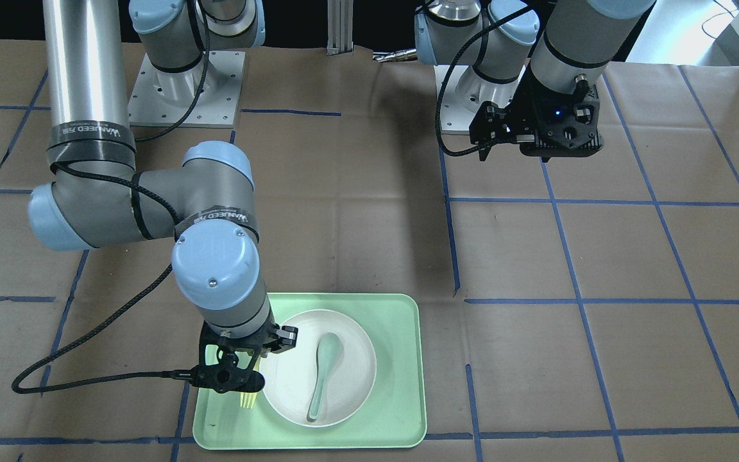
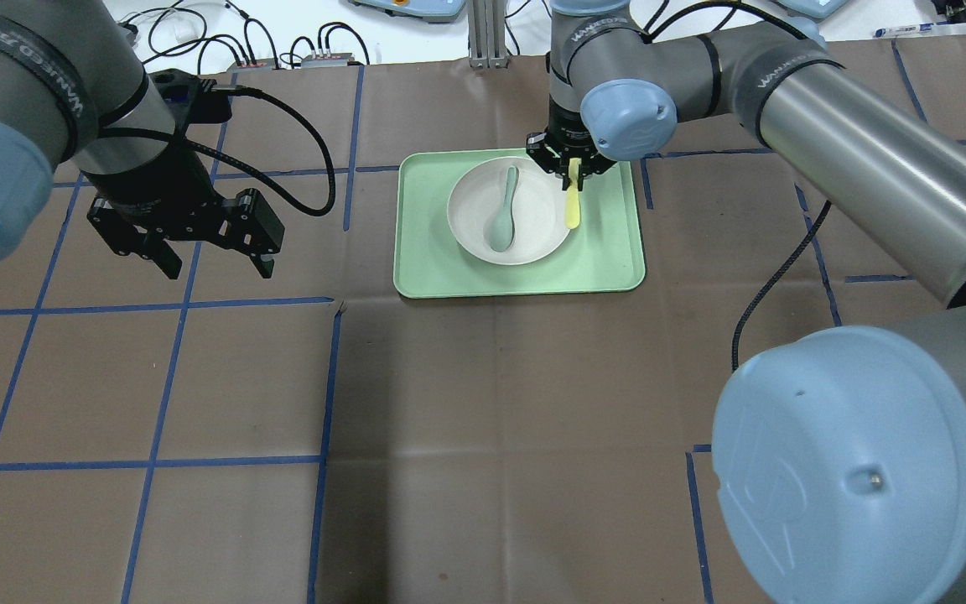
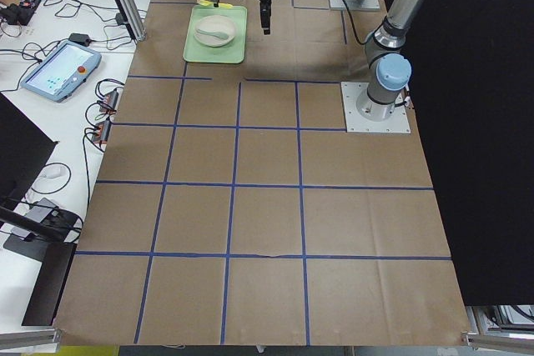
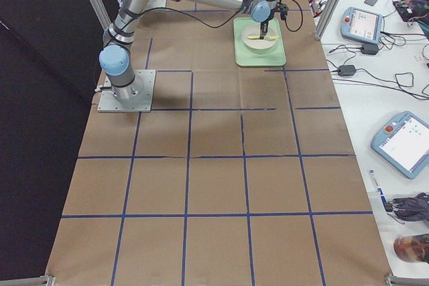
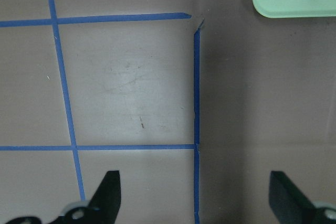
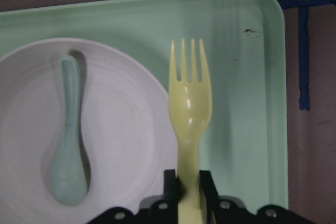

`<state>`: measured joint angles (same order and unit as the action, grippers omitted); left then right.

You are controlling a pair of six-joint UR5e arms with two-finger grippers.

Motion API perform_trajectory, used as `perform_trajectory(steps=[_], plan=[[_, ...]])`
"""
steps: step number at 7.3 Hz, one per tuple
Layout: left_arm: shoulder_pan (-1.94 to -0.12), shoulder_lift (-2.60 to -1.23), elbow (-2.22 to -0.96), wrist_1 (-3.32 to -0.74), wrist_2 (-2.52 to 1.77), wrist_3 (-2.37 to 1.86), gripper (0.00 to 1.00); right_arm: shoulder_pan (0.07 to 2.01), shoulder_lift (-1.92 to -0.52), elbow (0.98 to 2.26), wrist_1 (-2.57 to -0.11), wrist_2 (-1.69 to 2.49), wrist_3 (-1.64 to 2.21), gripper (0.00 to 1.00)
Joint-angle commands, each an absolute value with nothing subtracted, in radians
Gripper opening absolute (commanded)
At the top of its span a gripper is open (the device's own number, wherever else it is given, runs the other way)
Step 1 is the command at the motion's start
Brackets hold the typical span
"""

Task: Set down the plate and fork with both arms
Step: 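Carry the fork with the right gripper beside the plate on the tray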

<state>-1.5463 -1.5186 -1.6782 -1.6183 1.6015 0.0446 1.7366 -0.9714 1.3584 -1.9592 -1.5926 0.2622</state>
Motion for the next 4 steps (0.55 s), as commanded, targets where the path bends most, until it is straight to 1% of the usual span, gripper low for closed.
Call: perform_trajectory(steps=[1, 4], plan=[[-1.546, -1.519, -1.678, -1.618, 1.601, 0.044, 1.00, 1.686, -0.956, 1.413, -2.046, -1.594, 0.204, 0.03], [-1.548, -1.520, -1.678, -1.618, 1.601, 0.044, 1.00, 1.687, -0.858, 1.402, -2.134, -1.626, 0.190, 0.03]])
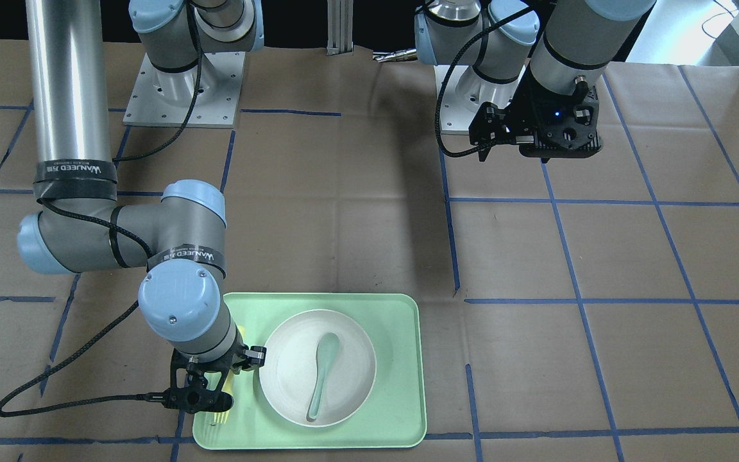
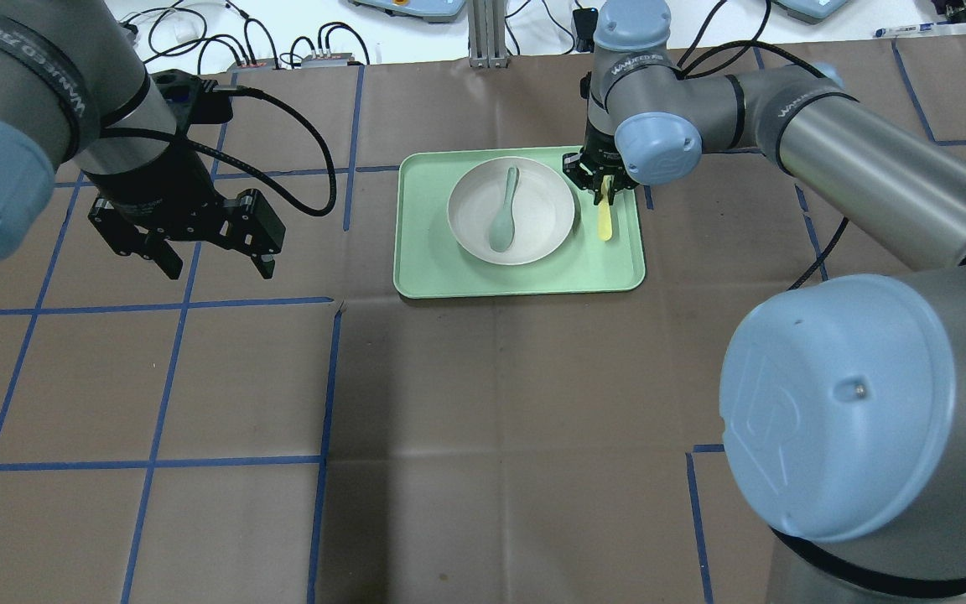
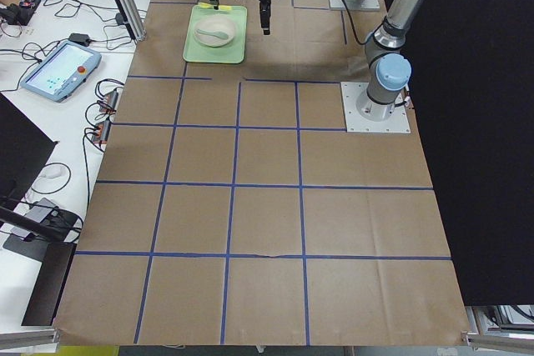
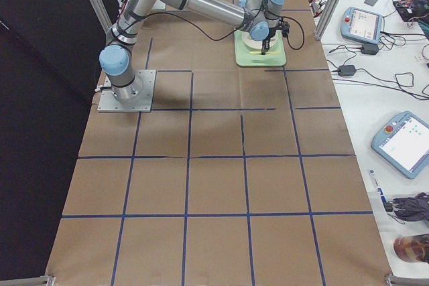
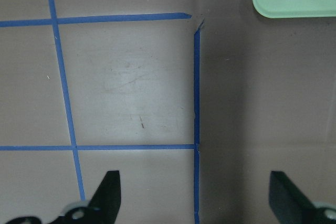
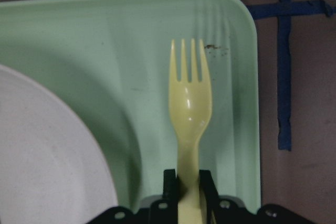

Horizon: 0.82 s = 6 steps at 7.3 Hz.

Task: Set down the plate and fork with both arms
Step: 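Carry the fork with the right gripper beside the plate on the tray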

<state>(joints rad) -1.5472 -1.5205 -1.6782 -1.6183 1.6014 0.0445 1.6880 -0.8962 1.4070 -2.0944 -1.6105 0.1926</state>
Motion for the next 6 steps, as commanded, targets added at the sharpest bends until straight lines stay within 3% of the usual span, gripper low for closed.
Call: perform_trajectory(steps=[1, 2, 3, 4, 6], plan=[[-1.548, -1.520, -1.678, -1.618, 1.601, 0.044, 1.00, 1.687, -0.859, 1.394, -2.134, -1.628, 0.190, 0.04], [-1.549, -1.519, -1.677, -1.620, 1.601, 0.043, 1.00, 1.689, -0.868, 1.396, -2.128, -1.628, 0.192, 0.08], [-1.552, -1.517, -1.678, -1.620, 1.601, 0.044, 1.00, 1.687, -0.868, 1.397, -2.122, -1.626, 0.192, 0.64], [-1.552, -1.517, -1.678, -1.620, 1.601, 0.043, 1.00, 1.687, -0.871, 1.397, -2.117, -1.625, 0.192, 1.00], [-1.552, -1.516, -1.678, -1.620, 1.603, 0.043, 1.00, 1.683, -0.928, 1.396, -2.041, -1.623, 0.192, 1.00]])
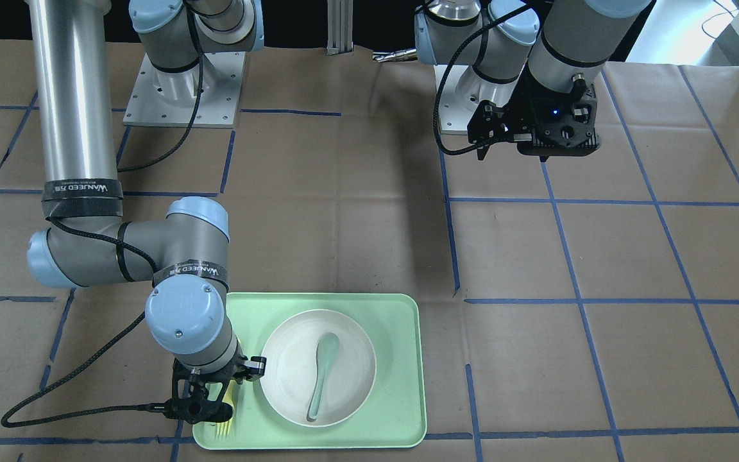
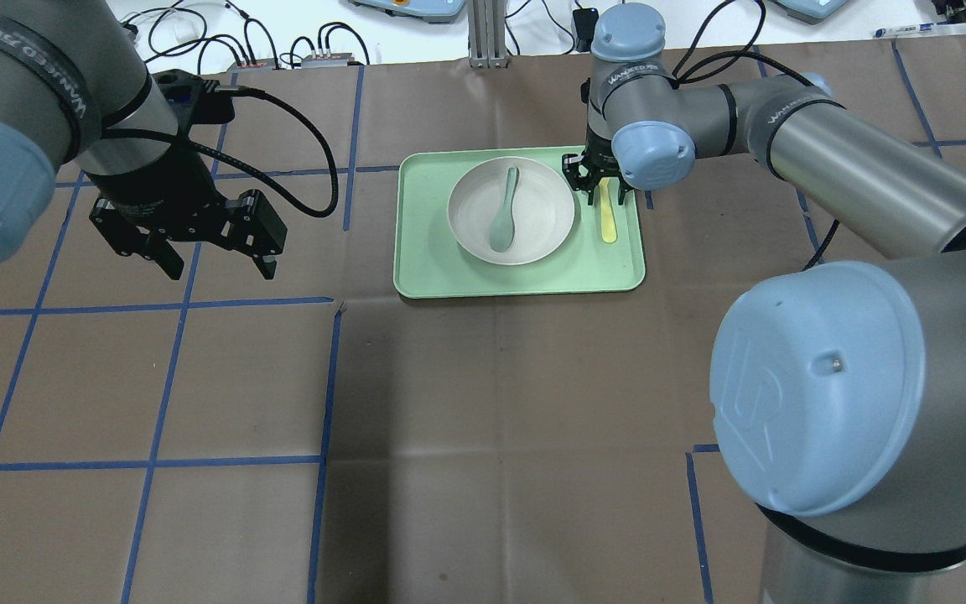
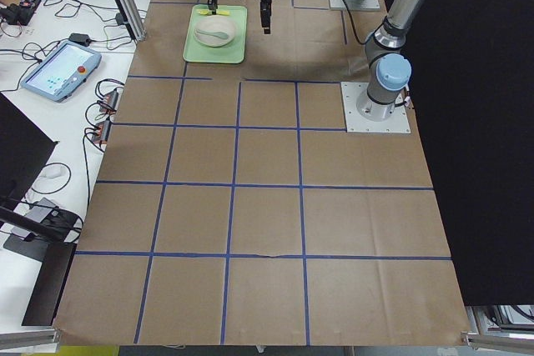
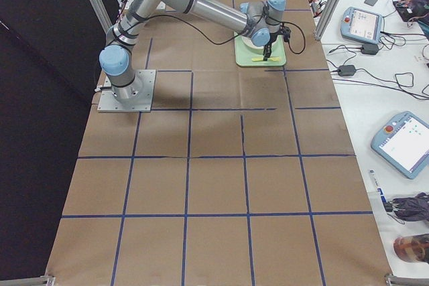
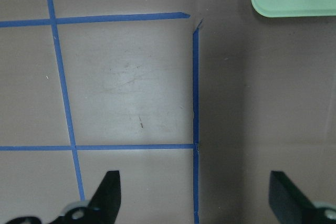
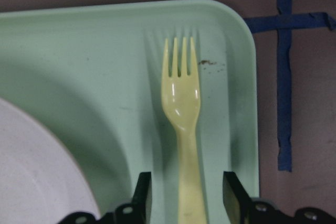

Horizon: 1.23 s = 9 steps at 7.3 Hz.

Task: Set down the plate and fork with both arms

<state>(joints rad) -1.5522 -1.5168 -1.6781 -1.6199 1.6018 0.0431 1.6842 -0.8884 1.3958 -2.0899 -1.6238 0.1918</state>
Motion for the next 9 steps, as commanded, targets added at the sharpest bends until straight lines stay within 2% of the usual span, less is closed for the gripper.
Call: perform_trajectory(steps=[1, 5, 9], plan=[[-1.552, -1.517, -1.677, -1.620, 1.603, 0.043, 1.00, 1.678, -0.996, 1.411, -1.986, -1.623, 0.187, 1.00], [-1.557, -1.514, -1.681, -1.621, 1.605, 0.043, 1.00, 1.637, -1.275, 1.430, -1.681, -1.628, 0.109, 1.00], [-1.559, -1.519, -1.672, -1.618, 1.598, 0.032, 1.00, 1.571, -1.552, 1.662, -1.635, -1.617, 0.058, 1.00]])
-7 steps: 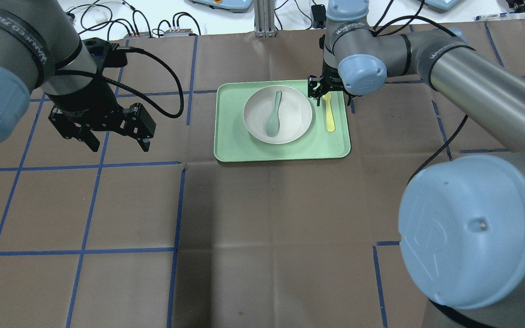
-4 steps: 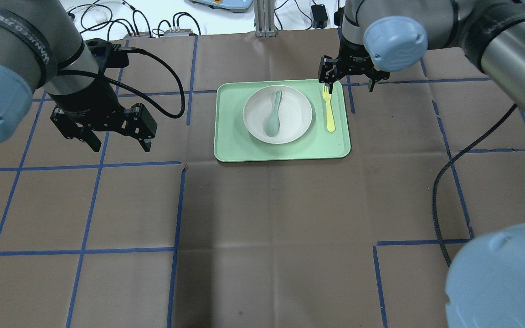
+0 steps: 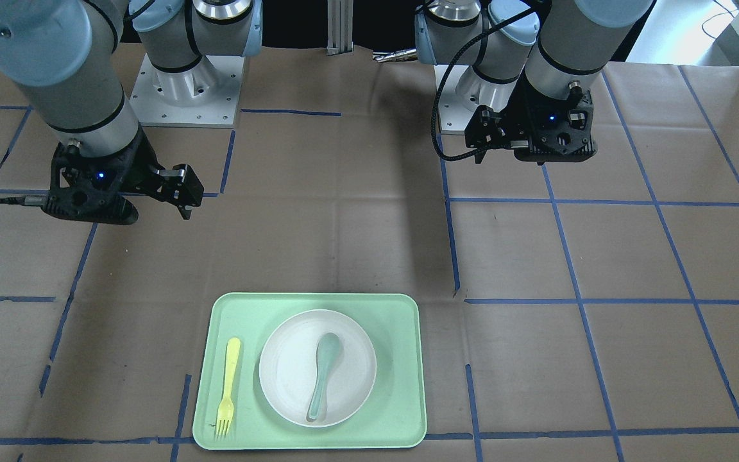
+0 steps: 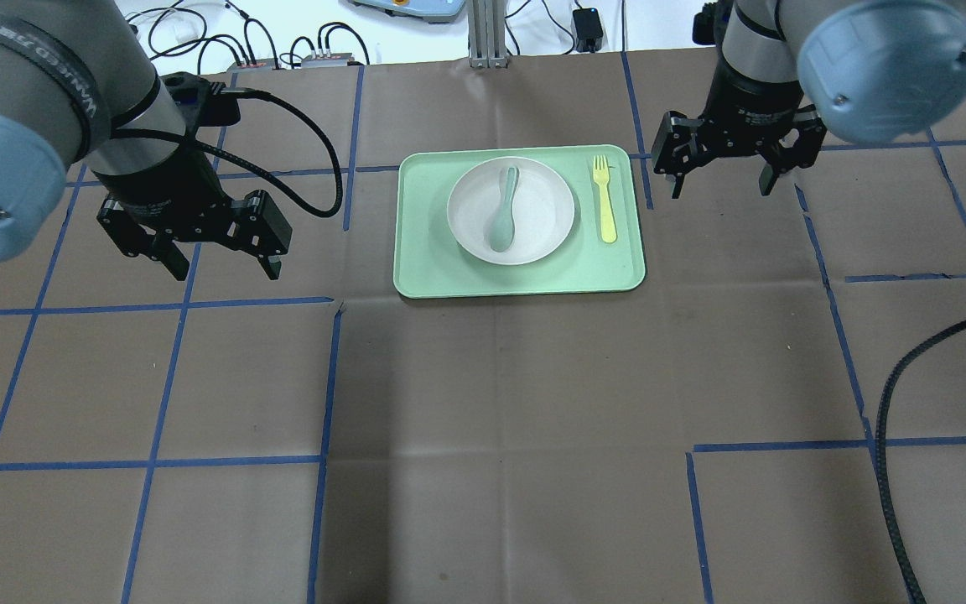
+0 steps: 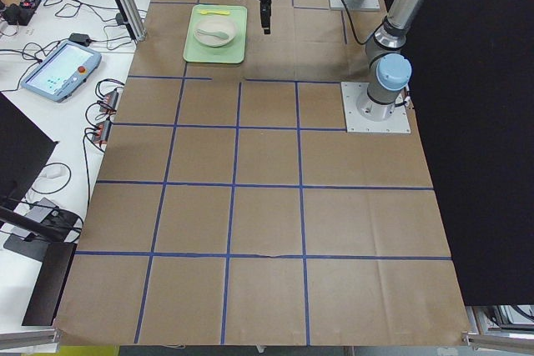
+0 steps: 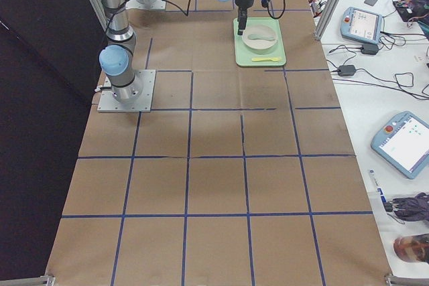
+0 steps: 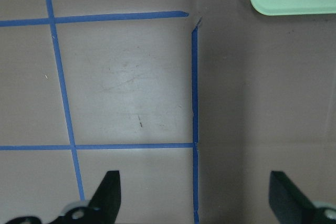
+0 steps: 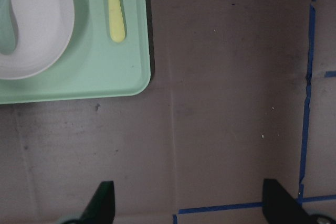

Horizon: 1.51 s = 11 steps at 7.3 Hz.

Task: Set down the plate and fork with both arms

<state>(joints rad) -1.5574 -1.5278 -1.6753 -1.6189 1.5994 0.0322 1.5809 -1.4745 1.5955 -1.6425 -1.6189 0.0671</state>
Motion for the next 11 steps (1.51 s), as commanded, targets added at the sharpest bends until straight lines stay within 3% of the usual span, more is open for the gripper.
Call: perform_trajectory(steps=[1, 4, 11], plan=[[-1.560, -1.516, -1.658, -1.620, 1.598, 0.040, 1.00, 1.575, -1.581, 1.660, -1.587, -1.609, 0.060, 1.00], [-1.559, -1.514, -1.680, -1.620, 1.603, 0.041, 1.00, 1.580, -1.528, 1.568, -1.533, -1.582, 0.069, 1.00], [-1.548, -1.546, -1.669, -1.612, 1.608, 0.029, 1.00, 1.578, -1.514, 1.557, -1.531, -1.585, 0.060, 1.00]])
